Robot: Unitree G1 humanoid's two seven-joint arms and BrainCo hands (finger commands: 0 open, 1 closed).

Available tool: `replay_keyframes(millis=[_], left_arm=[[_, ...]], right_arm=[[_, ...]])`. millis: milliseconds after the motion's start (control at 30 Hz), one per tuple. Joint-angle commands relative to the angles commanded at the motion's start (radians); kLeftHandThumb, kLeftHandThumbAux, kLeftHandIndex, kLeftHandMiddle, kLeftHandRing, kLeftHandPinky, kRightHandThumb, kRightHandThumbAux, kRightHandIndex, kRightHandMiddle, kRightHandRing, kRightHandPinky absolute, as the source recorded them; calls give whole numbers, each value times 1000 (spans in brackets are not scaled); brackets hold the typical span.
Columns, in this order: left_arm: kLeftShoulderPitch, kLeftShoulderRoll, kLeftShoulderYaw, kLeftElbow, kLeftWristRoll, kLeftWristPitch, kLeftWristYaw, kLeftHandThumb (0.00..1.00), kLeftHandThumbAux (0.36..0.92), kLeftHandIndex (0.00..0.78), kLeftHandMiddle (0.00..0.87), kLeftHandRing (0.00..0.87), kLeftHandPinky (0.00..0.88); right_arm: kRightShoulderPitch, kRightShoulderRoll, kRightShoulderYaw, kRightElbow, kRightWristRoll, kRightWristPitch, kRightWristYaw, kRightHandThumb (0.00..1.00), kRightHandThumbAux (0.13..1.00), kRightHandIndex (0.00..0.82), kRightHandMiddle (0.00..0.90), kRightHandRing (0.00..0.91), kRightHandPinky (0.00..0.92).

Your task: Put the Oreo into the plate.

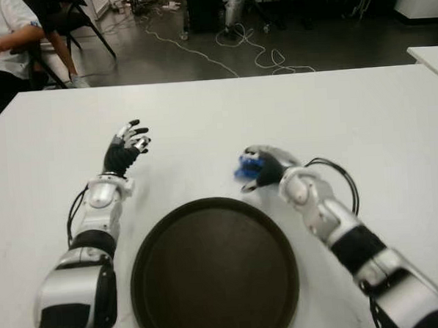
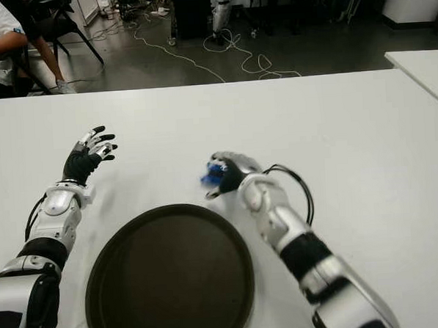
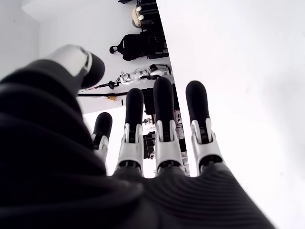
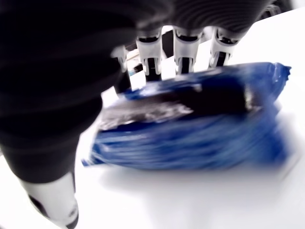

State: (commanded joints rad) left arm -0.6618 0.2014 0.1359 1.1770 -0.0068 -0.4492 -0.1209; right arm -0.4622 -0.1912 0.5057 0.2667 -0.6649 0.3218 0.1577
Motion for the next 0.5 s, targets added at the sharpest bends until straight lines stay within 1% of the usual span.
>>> replay_keyframes(millis=[200, 300, 500], left_arm=[[-4, -2, 2, 3, -2, 8, 5, 270, 674, 145, 241, 270, 310], [-2, -2, 3, 0, -4, 6, 3, 271, 676, 141, 235, 263, 302], [0, -2, 1, -6, -2, 5, 2, 271, 678, 136, 230, 255, 297]], right_arm=[[43, -20, 3, -108, -34, 25, 38, 0, 771, 220, 215, 199, 149], [52, -27, 7, -142, -49, 36, 54, 0, 765, 231, 224, 206, 154], [58, -38, 26, -203, -92, 83, 111, 0, 747, 244, 226, 209, 168]])
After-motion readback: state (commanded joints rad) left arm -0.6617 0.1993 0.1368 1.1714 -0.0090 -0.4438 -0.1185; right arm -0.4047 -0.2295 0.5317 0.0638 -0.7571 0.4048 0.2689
